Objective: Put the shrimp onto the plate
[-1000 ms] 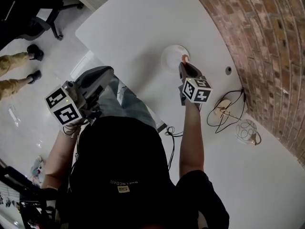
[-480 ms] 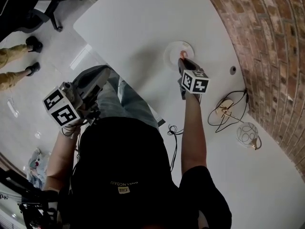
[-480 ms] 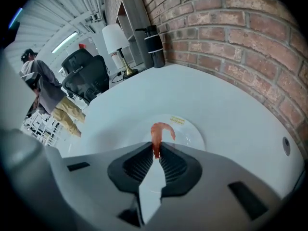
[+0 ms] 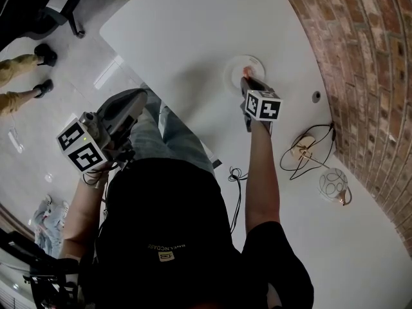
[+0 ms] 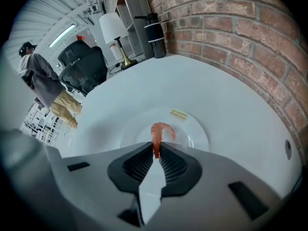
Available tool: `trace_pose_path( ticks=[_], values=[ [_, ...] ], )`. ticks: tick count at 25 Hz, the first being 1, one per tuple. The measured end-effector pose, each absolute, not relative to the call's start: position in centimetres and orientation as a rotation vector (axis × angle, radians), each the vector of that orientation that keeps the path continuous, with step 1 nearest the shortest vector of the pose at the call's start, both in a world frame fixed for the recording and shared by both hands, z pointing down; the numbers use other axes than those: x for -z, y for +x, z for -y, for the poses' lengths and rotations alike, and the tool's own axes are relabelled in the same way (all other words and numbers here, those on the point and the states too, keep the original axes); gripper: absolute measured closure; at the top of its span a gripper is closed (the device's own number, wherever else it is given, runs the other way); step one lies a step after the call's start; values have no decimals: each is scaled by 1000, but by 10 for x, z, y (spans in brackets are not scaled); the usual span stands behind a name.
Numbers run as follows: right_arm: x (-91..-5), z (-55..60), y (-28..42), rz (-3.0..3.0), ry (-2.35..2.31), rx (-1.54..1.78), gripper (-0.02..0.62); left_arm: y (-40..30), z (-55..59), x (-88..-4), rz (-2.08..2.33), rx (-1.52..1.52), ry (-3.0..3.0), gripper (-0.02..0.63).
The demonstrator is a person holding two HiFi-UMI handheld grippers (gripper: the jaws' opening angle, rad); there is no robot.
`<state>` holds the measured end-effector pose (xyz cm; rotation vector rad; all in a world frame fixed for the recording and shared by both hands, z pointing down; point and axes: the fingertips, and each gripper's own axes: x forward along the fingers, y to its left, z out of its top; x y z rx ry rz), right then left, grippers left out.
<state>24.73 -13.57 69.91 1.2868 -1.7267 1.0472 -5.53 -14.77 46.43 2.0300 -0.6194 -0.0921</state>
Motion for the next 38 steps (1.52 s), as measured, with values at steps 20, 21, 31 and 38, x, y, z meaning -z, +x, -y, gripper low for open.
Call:
trace_pose_path(
  ticks=[20,21,31,38],
  values=[
    [-704,135,248,1682,1253,-1081,552,-64,152,-467,659,119,1988,603],
    [-704,135,248,1681,1253,-1083,552,-64,152,-467,661,120,1986,603],
    [-704,135,247,1675,1234,-1084,552,-65,152,-467,662,124,1983,603],
    [-703,135,245,1679,1224,-1098,552,-66,152,-467,664,126,1981,603]
  ],
)
